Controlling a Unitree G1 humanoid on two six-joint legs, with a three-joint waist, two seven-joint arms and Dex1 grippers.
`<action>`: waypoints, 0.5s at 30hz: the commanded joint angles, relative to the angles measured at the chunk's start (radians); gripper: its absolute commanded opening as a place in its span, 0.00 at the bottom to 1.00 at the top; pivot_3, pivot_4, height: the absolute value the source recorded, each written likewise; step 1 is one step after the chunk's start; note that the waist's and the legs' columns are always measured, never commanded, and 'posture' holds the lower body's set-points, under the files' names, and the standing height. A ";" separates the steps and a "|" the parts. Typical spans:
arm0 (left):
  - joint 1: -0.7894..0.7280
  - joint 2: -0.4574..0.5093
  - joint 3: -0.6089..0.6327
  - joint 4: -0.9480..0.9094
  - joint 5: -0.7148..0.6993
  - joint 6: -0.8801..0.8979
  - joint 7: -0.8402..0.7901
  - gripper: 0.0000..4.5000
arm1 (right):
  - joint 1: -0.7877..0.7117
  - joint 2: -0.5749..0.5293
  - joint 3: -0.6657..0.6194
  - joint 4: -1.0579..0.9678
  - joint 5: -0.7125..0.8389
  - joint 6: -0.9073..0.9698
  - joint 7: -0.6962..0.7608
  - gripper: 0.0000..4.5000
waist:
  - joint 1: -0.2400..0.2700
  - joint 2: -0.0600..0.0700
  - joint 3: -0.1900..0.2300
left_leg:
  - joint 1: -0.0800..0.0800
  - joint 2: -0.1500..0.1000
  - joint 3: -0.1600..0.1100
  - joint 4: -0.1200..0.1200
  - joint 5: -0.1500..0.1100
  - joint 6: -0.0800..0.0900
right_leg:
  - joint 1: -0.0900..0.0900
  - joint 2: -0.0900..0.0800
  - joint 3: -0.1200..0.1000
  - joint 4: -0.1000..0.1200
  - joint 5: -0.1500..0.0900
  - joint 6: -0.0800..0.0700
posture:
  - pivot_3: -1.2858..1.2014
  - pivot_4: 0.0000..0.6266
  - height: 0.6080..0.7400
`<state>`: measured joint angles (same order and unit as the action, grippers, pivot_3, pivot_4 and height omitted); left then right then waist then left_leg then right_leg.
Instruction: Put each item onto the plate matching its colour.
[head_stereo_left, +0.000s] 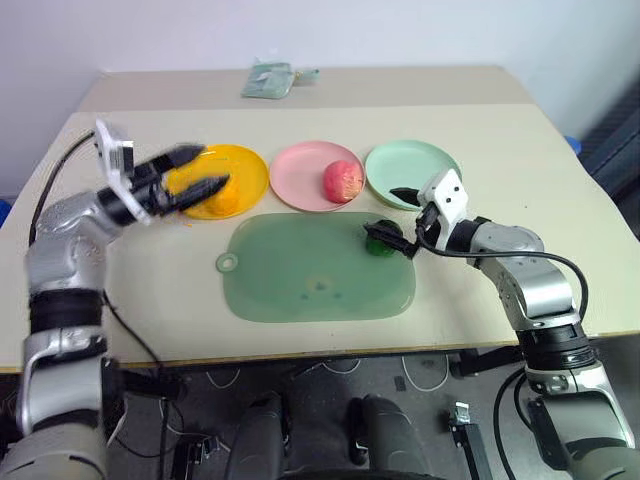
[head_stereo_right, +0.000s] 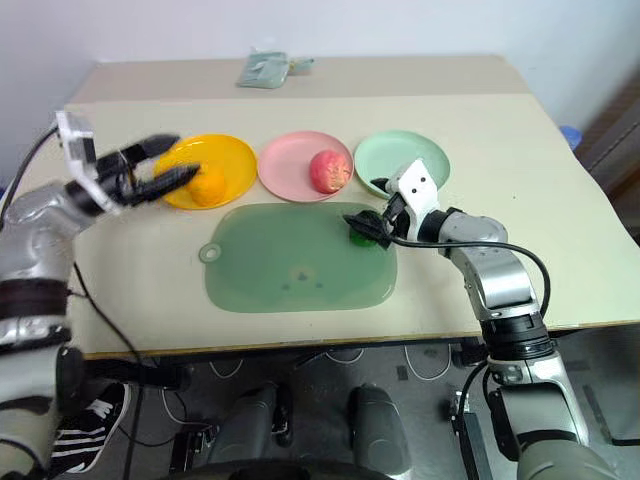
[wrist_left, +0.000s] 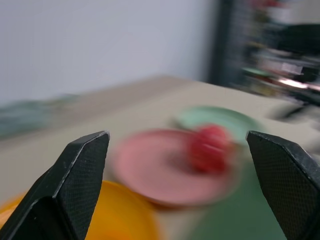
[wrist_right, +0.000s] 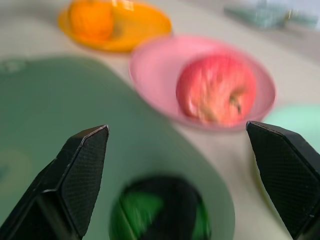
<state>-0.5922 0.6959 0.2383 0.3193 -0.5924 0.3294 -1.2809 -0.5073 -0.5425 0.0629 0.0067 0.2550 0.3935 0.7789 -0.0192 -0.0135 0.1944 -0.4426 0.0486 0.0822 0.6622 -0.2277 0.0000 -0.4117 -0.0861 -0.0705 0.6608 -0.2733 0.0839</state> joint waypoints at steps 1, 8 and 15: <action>0.099 0.060 -0.012 -0.171 -0.048 0.049 -0.098 0.99 | 0.013 -0.008 0.002 -0.009 0.004 0.014 0.023 1.00 | 0.005 0.000 0.000 | 0.000 0.000 0.000 0.000 0.000 0.000 | 0.000 0.000 0.000 0.000 0.000 0.000 | 0.52 0.24 1.00; 0.183 0.079 -0.031 -0.263 -0.036 0.066 -0.111 0.99 | 0.014 -0.015 0.035 0.034 -0.056 -0.031 0.036 1.00 | 0.008 0.000 0.000 | 0.000 0.000 -0.001 0.001 0.000 0.000 | 0.001 -0.002 0.000 0.000 0.000 0.000 | 0.52 0.24 1.00; 0.210 0.083 -0.045 -0.274 -0.017 0.033 -0.115 0.99 | 0.016 -0.014 0.048 0.070 -0.108 -0.061 0.030 1.00 | 0.006 0.000 0.000 | 0.000 0.000 0.000 0.000 0.000 0.001 | -0.001 -0.001 0.001 0.000 0.000 0.000 | 0.52 0.24 1.00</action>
<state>-0.3843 0.7656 0.1798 0.0751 -0.6082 0.3802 -1.3921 -0.4812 -0.5508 0.1171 0.0897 0.1524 0.3588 0.8096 -0.0134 -0.0135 0.1945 -0.4429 0.0484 0.0824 0.6625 -0.2282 0.0006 -0.4122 -0.0869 -0.0697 0.6607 -0.2733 0.0837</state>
